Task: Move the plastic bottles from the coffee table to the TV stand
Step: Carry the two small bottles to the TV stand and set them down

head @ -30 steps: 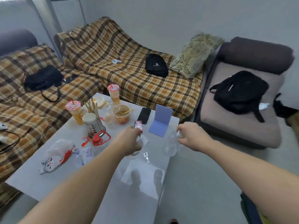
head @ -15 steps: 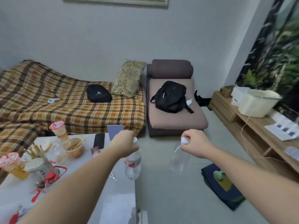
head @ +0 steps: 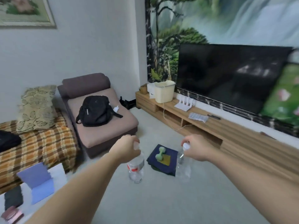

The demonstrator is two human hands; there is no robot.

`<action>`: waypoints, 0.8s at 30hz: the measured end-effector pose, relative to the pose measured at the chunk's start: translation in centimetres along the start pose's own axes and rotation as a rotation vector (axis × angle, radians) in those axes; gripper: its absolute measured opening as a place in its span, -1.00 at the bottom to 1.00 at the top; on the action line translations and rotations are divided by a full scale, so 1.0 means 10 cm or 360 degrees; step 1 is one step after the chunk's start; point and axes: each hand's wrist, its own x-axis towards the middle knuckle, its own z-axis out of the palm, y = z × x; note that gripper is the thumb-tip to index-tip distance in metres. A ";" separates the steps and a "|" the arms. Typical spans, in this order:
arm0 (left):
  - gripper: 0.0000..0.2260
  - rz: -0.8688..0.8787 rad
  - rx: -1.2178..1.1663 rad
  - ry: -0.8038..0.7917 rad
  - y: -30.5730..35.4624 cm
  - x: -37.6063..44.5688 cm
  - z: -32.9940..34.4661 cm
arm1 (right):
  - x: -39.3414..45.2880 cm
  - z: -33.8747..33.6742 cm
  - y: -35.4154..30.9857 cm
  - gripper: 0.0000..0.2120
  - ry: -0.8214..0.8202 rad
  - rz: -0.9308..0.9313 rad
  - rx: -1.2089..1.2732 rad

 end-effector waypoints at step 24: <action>-0.67 0.1121 -0.0145 -0.0436 3.20 0.18 1.47 | -2.39 -0.78 2.34 -0.87 0.0583 0.1113 0.0269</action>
